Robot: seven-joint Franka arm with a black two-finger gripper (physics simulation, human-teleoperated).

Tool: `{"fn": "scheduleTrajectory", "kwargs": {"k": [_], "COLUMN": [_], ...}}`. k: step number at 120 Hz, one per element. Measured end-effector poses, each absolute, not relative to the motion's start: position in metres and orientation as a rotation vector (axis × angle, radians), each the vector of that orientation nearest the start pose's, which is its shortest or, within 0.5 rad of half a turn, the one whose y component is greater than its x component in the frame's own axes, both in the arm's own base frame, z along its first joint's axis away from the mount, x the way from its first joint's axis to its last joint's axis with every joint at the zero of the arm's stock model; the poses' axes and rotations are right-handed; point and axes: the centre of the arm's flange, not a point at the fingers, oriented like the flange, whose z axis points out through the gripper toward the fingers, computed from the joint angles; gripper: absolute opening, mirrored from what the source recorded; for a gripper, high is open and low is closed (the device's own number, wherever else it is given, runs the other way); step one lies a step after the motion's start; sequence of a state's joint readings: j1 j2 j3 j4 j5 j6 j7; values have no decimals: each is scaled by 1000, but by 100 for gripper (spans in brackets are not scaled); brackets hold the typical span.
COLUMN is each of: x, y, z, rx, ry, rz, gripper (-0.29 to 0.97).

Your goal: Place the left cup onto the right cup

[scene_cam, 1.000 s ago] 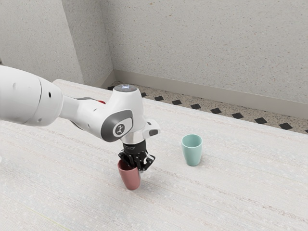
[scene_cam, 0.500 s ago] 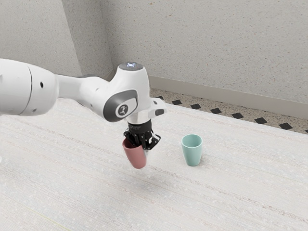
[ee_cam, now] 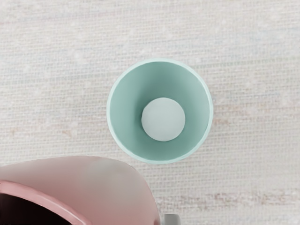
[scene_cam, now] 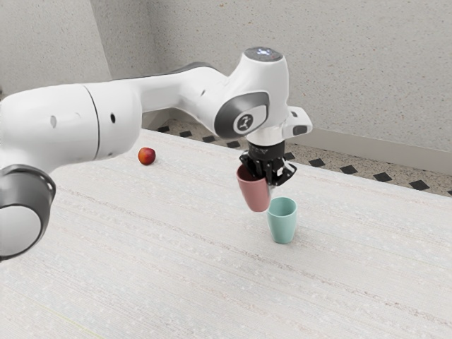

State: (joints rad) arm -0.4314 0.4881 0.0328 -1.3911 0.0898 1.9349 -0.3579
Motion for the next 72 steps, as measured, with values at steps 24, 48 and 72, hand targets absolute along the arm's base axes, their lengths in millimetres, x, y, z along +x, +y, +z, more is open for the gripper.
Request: {"fn": "scheduleTrajectory", "kwargs": {"k": [24, 48, 72], "x": [661, 669, 679], "y": [-301, -314, -319], "z": [434, 422, 426], "rx": [-3056, -3042, -3036], "ry": [166, 195, 211], "rz": [-112, -60, -77], "gripper": [-10, -10, -10]}}
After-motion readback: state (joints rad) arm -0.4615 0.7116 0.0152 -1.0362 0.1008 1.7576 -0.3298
